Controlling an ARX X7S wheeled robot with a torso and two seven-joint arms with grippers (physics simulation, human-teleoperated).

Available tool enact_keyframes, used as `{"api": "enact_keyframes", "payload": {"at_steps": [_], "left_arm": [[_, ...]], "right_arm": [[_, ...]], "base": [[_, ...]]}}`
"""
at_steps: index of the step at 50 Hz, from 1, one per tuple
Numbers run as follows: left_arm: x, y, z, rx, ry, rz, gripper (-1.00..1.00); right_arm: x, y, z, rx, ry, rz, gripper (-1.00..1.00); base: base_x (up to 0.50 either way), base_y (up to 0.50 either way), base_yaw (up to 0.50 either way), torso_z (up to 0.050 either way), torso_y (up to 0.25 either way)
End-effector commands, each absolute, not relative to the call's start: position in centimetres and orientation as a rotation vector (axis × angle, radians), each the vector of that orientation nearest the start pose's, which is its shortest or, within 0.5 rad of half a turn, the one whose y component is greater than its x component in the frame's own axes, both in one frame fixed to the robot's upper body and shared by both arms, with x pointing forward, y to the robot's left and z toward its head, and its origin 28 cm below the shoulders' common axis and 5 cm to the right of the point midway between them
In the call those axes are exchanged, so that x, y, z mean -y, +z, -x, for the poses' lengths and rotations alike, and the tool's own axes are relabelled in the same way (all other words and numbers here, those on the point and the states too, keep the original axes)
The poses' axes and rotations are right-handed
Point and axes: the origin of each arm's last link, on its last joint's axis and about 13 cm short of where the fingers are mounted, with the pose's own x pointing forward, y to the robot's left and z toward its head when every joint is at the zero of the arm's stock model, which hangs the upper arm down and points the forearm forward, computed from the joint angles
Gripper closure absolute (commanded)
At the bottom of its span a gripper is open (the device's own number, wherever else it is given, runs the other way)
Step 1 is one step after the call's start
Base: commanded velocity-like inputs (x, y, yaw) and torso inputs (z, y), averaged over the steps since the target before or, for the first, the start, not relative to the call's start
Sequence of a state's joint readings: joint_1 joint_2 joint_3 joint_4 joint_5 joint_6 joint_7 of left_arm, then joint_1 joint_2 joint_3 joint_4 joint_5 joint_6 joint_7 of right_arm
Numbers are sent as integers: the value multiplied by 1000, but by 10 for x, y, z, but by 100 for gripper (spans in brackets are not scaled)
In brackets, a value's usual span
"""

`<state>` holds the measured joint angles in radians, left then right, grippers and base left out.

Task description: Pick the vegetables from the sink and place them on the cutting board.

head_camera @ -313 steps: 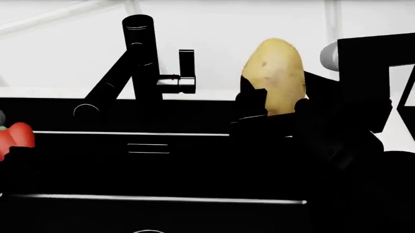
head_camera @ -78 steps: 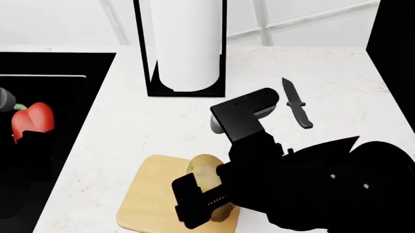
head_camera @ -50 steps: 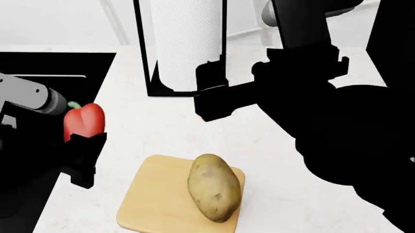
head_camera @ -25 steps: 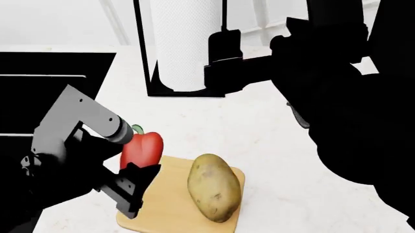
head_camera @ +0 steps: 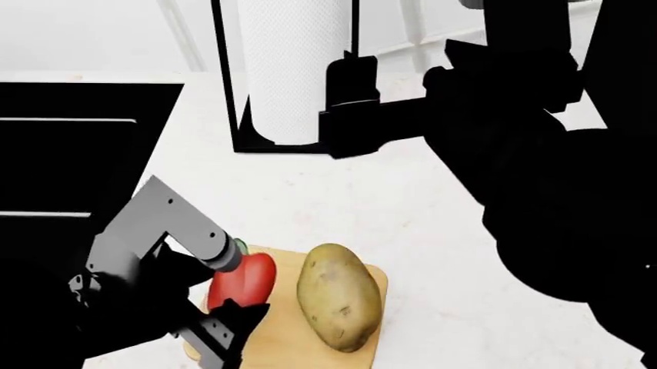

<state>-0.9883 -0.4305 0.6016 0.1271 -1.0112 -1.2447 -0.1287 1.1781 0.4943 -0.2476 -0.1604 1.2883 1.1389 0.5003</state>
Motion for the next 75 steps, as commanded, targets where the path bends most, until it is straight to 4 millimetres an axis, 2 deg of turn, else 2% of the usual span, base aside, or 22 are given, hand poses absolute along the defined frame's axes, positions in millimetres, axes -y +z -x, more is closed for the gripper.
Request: {"api": "enact_keyframes", "payload": {"at_steps": [1,6,7,19,25,30,37,46,50,53,58,68,75], "left_arm": [[-190,191,-296,-542,-674,-271,100],[-189,191,-296,-543,-677,-271,100],[-189,191,-297,-543,-674,-272,-100],[-191,194,-296,-544,-652,-264,-100],[-191,200,-289,-526,-661,-261,-100],[-199,219,-277,-470,-658,-218,-100],[-212,246,-277,-391,-592,-127,-100],[-221,272,-271,-299,-550,-82,-100],[-224,280,-278,-238,-471,-29,-100],[-225,281,-285,-213,-385,-81,-100],[-220,289,-299,-204,-383,-36,-100],[-218,322,-300,-132,-372,-41,-100],[-220,332,-302,-138,-367,-36,-100]], "right_arm": [[121,300,-292,-80,357,-56,-100],[122,296,-293,-89,355,-62,-100],[122,295,-293,-92,356,-63,-100],[121,296,-293,-96,363,-66,-100],[122,294,-294,-98,361,-72,-100],[127,293,-292,-89,347,-80,-100],[131,284,-289,-78,339,-87,-100],[134,283,-286,-59,319,-86,-100],[135,284,-286,-33,298,-63,-100],[136,286,-287,-28,284,-59,-100],[135,288,-293,-9,268,-60,-100],[135,316,-296,41,259,-43,-100],[135,329,-298,41,255,-18,-100]], "base": [[0,0,0,0,0],[0,0,0,0,0],[0,0,0,0,0],[0,0,0,0,0],[0,0,0,0,0],[0,0,0,0,0],[0,0,0,1,0],[0,0,0,0,0],[0,0,0,0,0],[0,0,0,0,0],[0,0,0,0,0],[0,0,0,0,0],[0,0,0,0,0]]}}
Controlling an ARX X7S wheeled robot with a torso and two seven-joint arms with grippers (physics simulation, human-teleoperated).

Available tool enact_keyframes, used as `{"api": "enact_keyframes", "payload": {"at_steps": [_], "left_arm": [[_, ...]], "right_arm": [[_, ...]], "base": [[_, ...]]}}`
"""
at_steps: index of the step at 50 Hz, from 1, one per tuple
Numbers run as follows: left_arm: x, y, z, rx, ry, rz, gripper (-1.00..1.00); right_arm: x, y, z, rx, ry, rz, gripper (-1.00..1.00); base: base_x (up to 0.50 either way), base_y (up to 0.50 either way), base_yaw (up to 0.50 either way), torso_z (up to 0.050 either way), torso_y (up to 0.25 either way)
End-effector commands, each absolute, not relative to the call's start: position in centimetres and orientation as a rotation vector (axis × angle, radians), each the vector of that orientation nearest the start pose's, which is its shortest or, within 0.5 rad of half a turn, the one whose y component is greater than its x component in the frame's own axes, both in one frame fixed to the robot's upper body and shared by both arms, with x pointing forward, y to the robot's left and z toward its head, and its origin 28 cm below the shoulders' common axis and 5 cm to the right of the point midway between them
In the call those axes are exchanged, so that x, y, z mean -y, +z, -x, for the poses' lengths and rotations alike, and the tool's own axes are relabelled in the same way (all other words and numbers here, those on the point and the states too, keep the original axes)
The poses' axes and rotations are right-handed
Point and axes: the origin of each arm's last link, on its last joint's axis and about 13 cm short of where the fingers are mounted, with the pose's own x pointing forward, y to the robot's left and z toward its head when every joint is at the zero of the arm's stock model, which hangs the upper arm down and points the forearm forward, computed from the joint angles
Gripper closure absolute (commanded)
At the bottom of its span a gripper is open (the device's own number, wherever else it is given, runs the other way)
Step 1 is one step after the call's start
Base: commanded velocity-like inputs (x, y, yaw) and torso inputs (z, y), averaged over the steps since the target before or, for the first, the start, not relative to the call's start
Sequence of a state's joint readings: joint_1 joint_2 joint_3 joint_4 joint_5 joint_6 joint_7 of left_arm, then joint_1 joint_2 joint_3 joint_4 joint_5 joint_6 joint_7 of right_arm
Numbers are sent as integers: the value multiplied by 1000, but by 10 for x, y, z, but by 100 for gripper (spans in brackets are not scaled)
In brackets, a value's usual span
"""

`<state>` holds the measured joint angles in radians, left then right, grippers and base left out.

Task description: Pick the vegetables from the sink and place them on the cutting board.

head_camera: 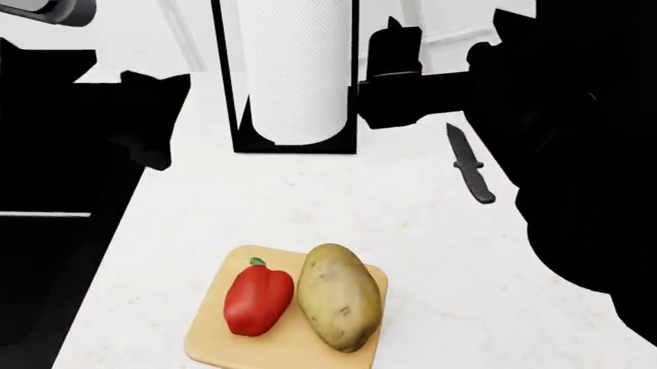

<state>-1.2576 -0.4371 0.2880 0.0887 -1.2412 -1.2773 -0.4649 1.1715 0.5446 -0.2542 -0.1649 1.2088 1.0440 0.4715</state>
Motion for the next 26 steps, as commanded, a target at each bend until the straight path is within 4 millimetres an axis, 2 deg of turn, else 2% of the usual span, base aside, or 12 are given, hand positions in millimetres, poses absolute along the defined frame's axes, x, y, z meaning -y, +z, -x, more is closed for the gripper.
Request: {"api": "enact_keyframes", "payload": {"at_steps": [1,8,12,17,21,24,26], "left_arm": [[-220,334,-302,-137,-366,-37,-100],[-222,354,-302,-101,-351,-35,-100],[-228,362,-308,-93,-324,-17,-100],[-230,378,-302,-69,-318,-20,-100],[-230,390,-295,-48,-320,-34,-100],[-230,407,-284,8,-319,-31,-100],[-229,406,-282,3,-330,-29,-100]], "right_arm": [[134,331,-298,43,255,-15,-100],[131,349,-298,99,260,-16,-100],[133,346,-300,113,250,-19,-100],[135,359,-298,123,245,-8,-100],[136,377,-290,157,240,6,-100],[134,389,-279,197,250,30,-100],[133,390,-277,207,257,17,-100]], "base": [[0,0,0,0,0],[0,0,0,0,0],[0,0,0,0,0],[0,0,0,0,0],[0,0,0,0,0],[0,0,0,0,0],[0,0,0,0,0]]}}
